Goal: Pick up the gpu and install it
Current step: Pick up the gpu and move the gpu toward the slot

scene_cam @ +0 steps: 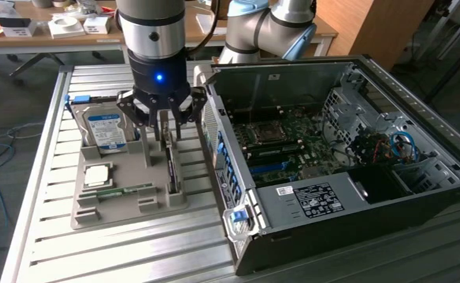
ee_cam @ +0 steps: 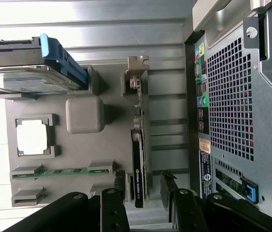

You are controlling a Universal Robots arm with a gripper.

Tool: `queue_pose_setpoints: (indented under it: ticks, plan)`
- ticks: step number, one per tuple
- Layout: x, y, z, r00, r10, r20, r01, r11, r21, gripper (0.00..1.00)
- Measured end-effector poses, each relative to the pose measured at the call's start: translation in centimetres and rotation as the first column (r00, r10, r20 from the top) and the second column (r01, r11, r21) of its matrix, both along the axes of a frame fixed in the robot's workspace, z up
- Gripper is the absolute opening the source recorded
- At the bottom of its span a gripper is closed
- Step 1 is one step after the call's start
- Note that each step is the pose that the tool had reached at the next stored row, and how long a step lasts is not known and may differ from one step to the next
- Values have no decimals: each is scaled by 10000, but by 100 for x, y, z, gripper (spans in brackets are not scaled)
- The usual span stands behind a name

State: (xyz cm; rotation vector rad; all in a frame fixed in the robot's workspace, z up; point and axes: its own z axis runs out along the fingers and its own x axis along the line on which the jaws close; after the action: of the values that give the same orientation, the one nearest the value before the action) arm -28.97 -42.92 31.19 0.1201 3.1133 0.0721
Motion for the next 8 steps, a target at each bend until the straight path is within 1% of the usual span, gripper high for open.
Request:
queue_pose_setpoints:
  ticks: [8]
  plan:
    - [0,0,-34,10000,0,-1,0,10000,19,43]
